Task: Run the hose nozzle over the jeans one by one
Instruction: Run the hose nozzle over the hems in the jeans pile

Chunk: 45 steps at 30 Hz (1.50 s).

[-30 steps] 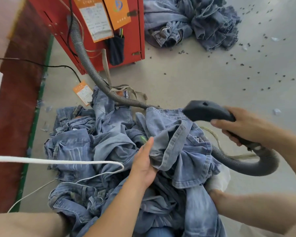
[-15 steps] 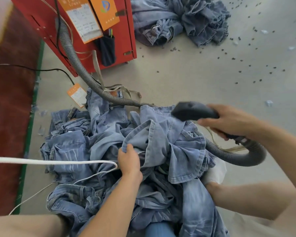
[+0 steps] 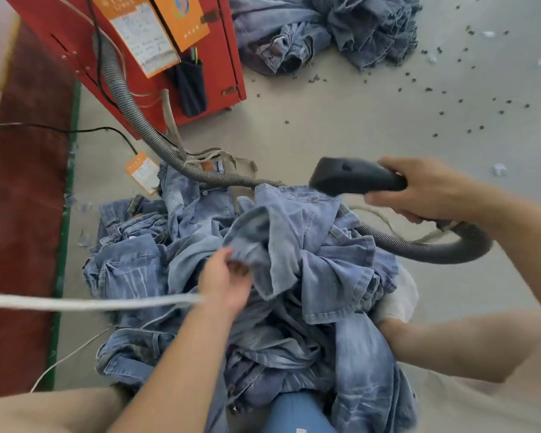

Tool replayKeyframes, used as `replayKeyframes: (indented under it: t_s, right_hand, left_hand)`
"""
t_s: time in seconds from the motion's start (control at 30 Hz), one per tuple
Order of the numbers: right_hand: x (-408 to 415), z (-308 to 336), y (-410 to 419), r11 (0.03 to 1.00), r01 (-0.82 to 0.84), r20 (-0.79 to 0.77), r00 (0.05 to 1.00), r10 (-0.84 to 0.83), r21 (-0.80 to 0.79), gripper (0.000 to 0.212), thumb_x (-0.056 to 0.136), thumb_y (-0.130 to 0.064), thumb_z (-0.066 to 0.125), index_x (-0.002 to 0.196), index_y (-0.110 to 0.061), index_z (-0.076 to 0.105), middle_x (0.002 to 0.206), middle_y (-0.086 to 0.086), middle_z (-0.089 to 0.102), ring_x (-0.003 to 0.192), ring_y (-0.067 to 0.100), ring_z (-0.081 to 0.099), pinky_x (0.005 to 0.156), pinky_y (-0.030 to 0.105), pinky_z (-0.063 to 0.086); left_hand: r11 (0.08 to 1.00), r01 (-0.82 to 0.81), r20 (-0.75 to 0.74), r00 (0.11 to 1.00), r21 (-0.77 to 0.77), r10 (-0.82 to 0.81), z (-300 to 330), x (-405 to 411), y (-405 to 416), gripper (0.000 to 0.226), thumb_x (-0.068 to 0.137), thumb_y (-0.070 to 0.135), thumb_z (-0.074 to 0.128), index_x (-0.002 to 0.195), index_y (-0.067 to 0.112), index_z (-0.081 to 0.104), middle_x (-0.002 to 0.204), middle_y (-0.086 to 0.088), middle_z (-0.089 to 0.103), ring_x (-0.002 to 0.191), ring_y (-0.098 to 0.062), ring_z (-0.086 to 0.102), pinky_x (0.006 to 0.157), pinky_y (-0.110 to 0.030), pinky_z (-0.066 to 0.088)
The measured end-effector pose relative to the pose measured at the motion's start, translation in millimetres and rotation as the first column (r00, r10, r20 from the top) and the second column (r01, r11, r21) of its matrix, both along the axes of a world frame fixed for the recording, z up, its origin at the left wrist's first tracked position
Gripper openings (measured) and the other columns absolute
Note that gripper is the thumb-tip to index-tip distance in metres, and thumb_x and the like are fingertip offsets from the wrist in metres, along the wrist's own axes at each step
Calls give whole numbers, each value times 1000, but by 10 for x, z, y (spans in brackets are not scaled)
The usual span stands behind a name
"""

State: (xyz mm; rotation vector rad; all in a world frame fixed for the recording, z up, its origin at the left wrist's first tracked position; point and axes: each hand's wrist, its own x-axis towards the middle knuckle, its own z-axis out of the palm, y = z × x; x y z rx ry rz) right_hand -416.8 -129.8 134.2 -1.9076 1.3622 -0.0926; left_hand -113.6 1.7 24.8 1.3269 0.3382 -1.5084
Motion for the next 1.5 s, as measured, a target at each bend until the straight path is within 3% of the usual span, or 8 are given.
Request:
replayKeyframes:
  t_s: [0.3,0.67,0.77,0.87,1.0,1.17,1.3,1.5]
  right_hand:
    - [328,-818,748,899,-432,-556,731,395,71,30,85,-51,59,106,-36,45,77,-12,53,66,18,51,55,34,37]
    - [247,-455,124,897,395,17,916,-400,-198,26,94,-48,65,102,-25,55,75,2,66,68,27,66,65,41,55]
    - [63,-346,105,909,382,-14,921,-389,-166,24,93,-45,68,101,-25,58,74,4,66,71,32,68,70,47,59]
    - [31,-326,144,919,359,-22,930,-367,-164,22,92,-46,69,99,-28,58,74,3,67,70,30,69,70,47,60]
    - [28,-369,149,928,329,-5,942,-335,-175,24,92,-46,69,104,-28,59,75,0,67,65,23,69,64,40,57]
    - [64,-329,159,937,292,-31,952,-303,-194,21,92,-44,68,99,-27,57,74,-4,63,65,18,65,57,30,44]
    - [21,-371,156,938,269,-38,958,-283,-219,20,92,-44,68,94,-31,53,72,-12,58,62,7,56,52,27,35]
    - [47,-424,149,966,184,-77,977,-201,-179,18,91,-44,69,94,-33,55,74,-10,62,63,8,59,52,28,38]
  left_hand:
    - [822,569,91,821,-37,-564,363,-379,-1302,33,109,-1,28,117,-21,53,135,-36,57,133,-45,54,100,-46,47]
    - [926,244,183,935,288,-303,73,683,-502,19,102,3,38,92,9,53,82,-11,64,77,-25,63,66,-37,51]
    - [645,443,269,653,623,-708,-100,781,175,14,100,17,51,100,9,62,75,-9,60,62,-23,52,58,-29,42]
    - [-20,558,83,-158,830,-984,-94,686,351,29,99,21,54,123,7,63,112,-14,66,95,-30,63,83,-34,51]
    - [400,314,460,-815,861,-352,344,233,30,44,80,7,62,123,6,54,132,-16,49,123,-38,45,106,-61,40]
    - [-28,223,214,-958,975,-189,511,-1024,0,72,103,55,26,164,20,10,172,-13,-3,154,-46,-16,105,-86,-14]
    - [-500,215,-46,-887,839,-459,460,-969,231,83,101,66,34,163,31,-8,172,-10,-8,153,-48,10,111,-72,29]
    - [-52,689,667,-715,723,-209,179,-1060,115,52,101,47,51,144,18,43,143,-6,48,136,-37,46,105,-44,39]
